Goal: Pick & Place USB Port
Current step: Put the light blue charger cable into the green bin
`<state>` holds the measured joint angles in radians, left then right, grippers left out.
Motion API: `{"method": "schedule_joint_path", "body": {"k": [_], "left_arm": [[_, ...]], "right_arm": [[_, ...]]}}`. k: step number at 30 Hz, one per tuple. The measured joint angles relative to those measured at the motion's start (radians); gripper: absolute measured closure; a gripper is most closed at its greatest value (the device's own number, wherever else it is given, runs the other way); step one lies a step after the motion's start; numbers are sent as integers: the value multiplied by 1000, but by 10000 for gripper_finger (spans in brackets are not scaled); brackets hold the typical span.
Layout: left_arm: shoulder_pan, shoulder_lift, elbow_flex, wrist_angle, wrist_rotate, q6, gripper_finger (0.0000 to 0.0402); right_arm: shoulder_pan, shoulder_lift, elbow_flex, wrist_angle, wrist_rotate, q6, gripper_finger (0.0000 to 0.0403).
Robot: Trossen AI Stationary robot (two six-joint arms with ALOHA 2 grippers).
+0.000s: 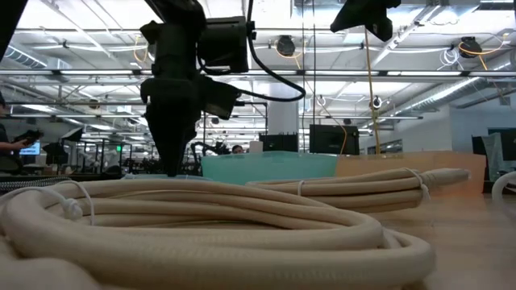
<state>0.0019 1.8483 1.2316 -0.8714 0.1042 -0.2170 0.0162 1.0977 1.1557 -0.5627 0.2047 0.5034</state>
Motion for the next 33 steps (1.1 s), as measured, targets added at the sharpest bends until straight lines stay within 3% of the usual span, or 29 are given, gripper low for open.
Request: {"method": "schedule_joint_path", "body": {"k": [7, 19, 33], "left_arm": [[32, 0, 0, 1, -49, 2, 176], [53, 0, 0, 1, 0, 5, 176], [48, 0, 0, 4, -9, 0, 176]], "right_arm": [[0, 0, 0, -1, 0, -7, 403], [0, 0, 0, -19, 1, -11, 403], [0, 0, 0, -18, 3, -11, 403]]}}
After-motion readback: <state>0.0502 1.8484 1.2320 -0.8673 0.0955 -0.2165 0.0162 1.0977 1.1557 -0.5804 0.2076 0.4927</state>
